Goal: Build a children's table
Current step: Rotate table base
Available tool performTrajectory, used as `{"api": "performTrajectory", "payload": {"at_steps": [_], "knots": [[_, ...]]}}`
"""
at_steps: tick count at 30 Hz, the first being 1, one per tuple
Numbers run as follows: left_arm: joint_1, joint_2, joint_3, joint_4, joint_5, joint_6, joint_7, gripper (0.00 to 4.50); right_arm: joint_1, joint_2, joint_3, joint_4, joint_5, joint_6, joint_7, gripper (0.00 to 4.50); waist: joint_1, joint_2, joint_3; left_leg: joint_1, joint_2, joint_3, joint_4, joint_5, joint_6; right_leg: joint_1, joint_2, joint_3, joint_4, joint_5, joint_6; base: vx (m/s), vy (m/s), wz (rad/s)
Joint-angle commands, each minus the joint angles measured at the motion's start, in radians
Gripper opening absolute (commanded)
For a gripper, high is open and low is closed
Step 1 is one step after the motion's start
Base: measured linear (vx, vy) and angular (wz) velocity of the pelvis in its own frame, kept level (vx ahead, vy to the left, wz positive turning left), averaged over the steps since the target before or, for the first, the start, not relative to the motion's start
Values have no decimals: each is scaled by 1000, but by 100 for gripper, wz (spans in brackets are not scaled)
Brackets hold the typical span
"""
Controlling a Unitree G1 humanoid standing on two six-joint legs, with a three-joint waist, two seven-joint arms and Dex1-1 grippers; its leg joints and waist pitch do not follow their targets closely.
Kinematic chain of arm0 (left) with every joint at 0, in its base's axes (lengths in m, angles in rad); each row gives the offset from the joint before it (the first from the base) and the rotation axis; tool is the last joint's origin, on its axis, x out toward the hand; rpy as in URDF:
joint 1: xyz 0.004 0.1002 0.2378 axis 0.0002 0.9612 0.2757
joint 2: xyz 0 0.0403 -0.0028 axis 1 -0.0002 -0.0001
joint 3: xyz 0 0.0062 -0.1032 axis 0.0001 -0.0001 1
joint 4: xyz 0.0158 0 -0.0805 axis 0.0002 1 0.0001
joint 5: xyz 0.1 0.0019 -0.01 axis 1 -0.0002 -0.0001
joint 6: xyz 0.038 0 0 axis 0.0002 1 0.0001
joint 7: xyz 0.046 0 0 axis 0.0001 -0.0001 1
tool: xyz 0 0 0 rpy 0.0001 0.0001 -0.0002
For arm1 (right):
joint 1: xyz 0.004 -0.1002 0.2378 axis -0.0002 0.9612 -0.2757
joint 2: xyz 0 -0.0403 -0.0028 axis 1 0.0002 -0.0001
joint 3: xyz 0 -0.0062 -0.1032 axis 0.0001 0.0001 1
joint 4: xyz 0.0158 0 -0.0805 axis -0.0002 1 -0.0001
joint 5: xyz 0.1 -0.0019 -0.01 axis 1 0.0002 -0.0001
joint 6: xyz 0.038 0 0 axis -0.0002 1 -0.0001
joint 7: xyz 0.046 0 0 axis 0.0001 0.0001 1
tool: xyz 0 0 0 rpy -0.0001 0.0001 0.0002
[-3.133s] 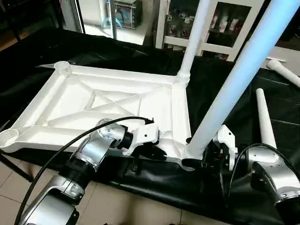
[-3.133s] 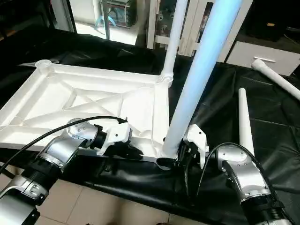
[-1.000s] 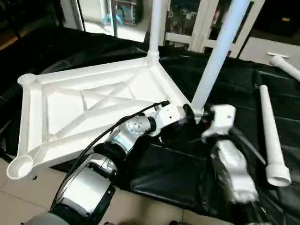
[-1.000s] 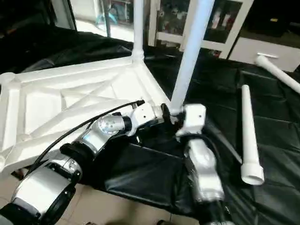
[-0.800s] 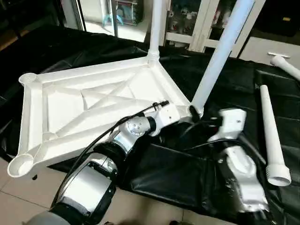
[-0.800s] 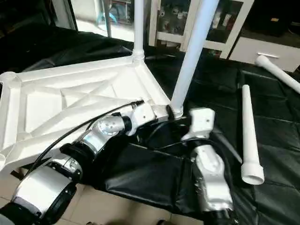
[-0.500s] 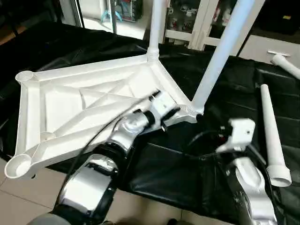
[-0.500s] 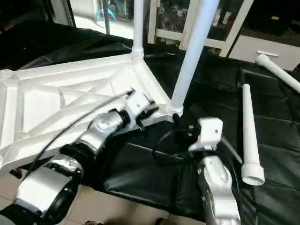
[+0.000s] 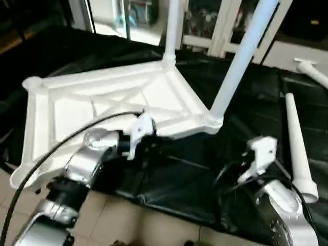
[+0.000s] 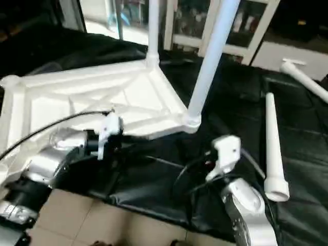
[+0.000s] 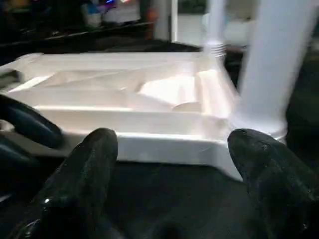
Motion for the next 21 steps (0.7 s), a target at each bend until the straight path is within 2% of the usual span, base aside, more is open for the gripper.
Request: {"api": "performTrajectory", "payload": {"at_steps": [1,2,4,6,8,9,10,12,13,14,17,18,19,21], "knots": [[-68,-36,4,144,129,-73,152,139,-2,-10,1,-16,4,13,9,389,-3,-5,-57,10,34,-14,-79,-199,57,51,-22,32,-59,-206,-159,0,0,0],[-68,-36,4,144,129,-73,152,139,-2,-10,1,-16,4,13,9,389,-2,-4,-60,14,33,-14,-77,-202,54,49,-21,31,-61,-204,-154,0,0,0],[-89,-19,-47,126,134,7,226,139,0,-19,1,-25,11,29,15,389,2,-8,-61,6,35,-18,-78,-180,52,55,-28,33,-52,-171,-166,0,0,0],[-104,-17,-69,138,150,13,248,139,1,-20,0,-28,13,36,16,389,2,-6,-60,8,34,-16,-75,-178,59,52,-27,33,-50,-155,-179,0,0,0],[-191,-56,-89,274,233,-41,385,139,0,-19,-8,-24,4,42,1,389,1,-10,-61,4,29,-15,-72,-170,69,53,-24,33,-53,-153,-177,0,0,0],[-207,-66,-85,301,247,-56,407,139,0,-19,-10,-24,4,44,-2,389,2,-11,-63,10,29,-13,-68,-176,72,50,-23,32,-56,-157,-171,0,0,0],[-233,-83,-79,343,263,-72,448,139,0,-18,-12,-24,2,45,-6,389,3,-14,-61,1,26,-15,-67,-170,76,55,-24,33,-56,-155,-167,0,0,0],[-259,-101,-70,389,280,-98,485,139,0,-19,-14,-23,-1,44,-10,389,4,-18,-61,-4,25,-18,-67,-171,78,58,-27,31,-58,-182,-155,0,0,0],[-311,-141,-57,469,294,-128,568,139,0,-20,-16,-20,-4,46,-16,389,4,-19,-62,-3,24,-19,-65,-169,79,57,-26,30,-57,-184,-153,0,0,0],[-316,-145,-57,476,295,-132,578,139,0,-20,-16,-19,-5,45,-16,389,3,-19,-61,-1,24,-18,-65,-170,79,54,-25,30,-57,-182,-153,0,0,0],[-370,-184,-69,549,298,-147,691,139,-3,-20,-18,-12,-15,47,-23,389,8,-19,-63,-1,27,-21,-62,-148,96,55,-26,28,-50,-128,-177,0,0,0],[-412,-211,-78,624,321,-174,798,139,-8,-19,-17,-7,-20,50,-30,389,6,-20,-62,-4,24,-20,-58,-137,108,55,-21,26,-49,-97,-185,0,0,0],[-418,-214,-79,635,326,-180,812,139,-8,-18,-16,-7,-21,50,-31,389,7,-21,-63,0,25,-21,-58,-137,110,56,-22,26,-48,-89,-187,0,0,0],[-431,-225,-74,664,334,-184,864,139,-10,-17,-14,-5,-24,51,-34,389,8,-24,-62,-2,25,-22,-57,-118,122,58,-24,25,-45,-62,-197,0,0,0]]}}
